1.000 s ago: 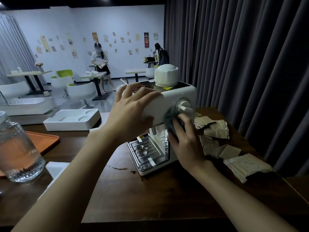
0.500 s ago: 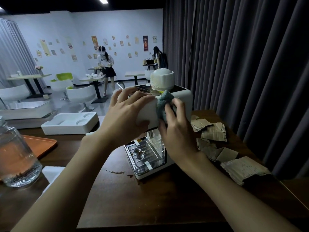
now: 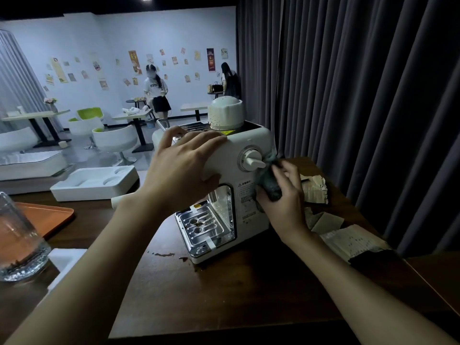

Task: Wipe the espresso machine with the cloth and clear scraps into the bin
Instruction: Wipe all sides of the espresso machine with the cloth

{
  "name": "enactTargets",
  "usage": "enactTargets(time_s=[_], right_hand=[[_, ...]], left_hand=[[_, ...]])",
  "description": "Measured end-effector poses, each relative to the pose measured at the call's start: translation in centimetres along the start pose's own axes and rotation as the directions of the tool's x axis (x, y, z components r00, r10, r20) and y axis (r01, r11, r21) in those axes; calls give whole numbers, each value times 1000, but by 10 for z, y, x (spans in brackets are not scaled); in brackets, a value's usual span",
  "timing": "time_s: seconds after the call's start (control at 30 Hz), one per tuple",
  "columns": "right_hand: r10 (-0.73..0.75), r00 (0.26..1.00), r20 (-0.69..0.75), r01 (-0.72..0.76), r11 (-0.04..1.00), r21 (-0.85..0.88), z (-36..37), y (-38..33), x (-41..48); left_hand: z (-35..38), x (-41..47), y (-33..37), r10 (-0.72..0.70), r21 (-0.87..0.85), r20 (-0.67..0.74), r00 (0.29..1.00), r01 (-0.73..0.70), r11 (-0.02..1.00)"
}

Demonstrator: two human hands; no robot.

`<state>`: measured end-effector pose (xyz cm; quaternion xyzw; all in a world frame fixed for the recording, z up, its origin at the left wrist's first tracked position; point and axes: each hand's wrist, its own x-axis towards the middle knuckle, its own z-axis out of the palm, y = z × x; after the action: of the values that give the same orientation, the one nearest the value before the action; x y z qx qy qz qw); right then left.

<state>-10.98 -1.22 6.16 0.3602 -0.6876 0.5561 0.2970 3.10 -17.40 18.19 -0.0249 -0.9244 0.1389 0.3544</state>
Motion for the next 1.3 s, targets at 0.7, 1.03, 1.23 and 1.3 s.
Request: enactTargets(time_s=[0.7, 1.03, 1.23, 1.3], right_hand=[[-10, 992, 125, 3, 999, 53, -9, 7, -2], [94, 995, -27, -92, 995, 47, 7, 2, -20], [199, 980, -10, -197, 977, 81, 24, -12, -33], [201, 980, -5, -199, 976, 91, 22, -11, -31]], left_hand=[[8, -14, -2, -61, 28, -70, 996, 63, 998], [24, -36, -10, -41, -172, -167, 985, 12, 985], [30, -43, -15, -46, -230, -211, 976, -4, 973], [31, -43, -14, -51, -241, -231, 972, -7, 971]])
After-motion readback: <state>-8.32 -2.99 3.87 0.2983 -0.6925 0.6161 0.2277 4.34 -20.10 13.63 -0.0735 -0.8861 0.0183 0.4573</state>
